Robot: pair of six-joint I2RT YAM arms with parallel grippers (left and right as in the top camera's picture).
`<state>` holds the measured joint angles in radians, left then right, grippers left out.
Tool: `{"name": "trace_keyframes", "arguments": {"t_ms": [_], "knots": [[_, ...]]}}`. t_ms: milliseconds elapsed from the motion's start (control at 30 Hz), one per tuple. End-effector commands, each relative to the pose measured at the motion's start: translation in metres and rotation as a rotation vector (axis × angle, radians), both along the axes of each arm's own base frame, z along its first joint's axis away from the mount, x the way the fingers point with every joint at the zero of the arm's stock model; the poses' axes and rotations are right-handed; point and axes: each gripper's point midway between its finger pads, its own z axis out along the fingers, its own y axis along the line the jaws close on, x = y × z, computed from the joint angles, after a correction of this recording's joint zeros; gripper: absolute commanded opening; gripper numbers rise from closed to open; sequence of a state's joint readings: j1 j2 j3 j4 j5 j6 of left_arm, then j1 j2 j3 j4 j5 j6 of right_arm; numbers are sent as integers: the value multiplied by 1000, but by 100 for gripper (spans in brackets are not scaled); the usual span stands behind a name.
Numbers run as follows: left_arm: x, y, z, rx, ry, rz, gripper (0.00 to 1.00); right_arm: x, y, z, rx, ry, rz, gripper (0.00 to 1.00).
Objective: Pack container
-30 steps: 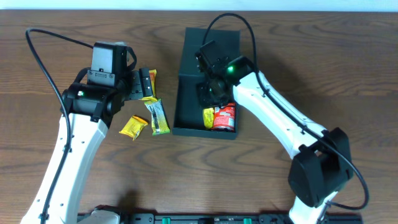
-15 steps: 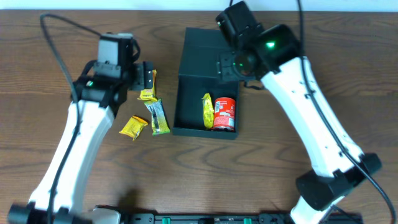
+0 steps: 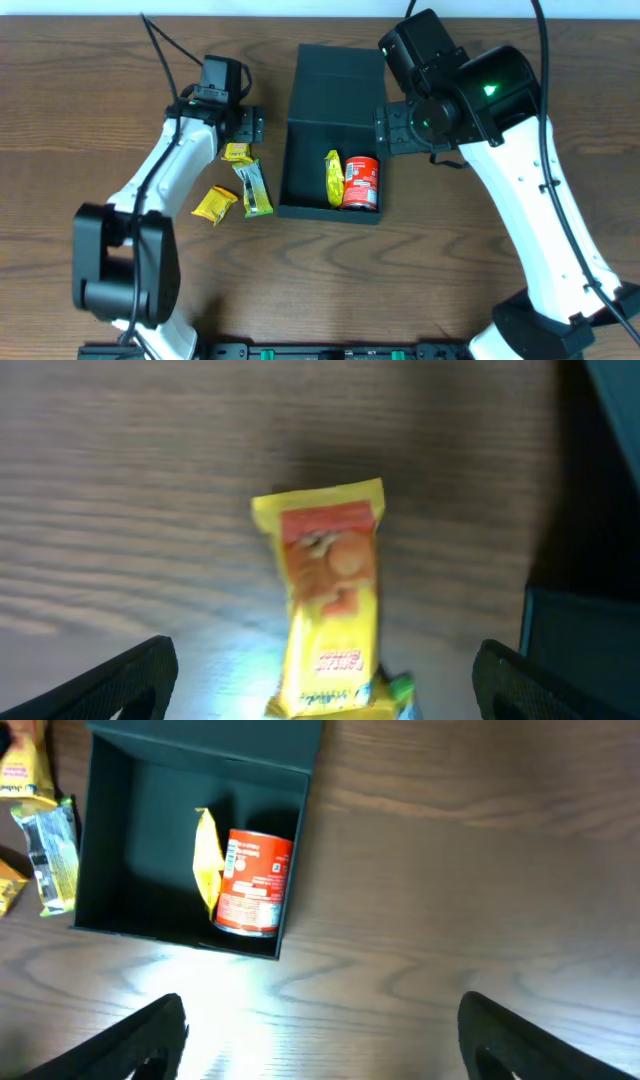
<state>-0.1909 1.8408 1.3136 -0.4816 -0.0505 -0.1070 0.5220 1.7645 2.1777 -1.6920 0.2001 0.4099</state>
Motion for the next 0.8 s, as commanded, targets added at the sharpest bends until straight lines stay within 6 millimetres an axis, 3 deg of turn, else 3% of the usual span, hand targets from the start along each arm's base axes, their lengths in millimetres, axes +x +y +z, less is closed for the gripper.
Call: {"name": "trace_keyframes", "arguments": {"t_ms": [0,300,467,500,567,767], "knots": [[3,-6,-19,-61,29,69,95,0,-5,6,-1,-18,-14,96],[-2,-4,-57,-61,109,121,96,-3,3,4,37,7,13,99],[-1,-4,-65,-69,120,144,100,-3,3,4,34,7,23,99],[-1,-4,-66,-77,117,160,93,-3,3,4,32,7,27,99],[1,-4,-65,-85,112,174,91,-3,3,4,33,7,28,99],[4,-5,-64,-90,96,176,67,-3,3,4,32,7,27,99]]}}
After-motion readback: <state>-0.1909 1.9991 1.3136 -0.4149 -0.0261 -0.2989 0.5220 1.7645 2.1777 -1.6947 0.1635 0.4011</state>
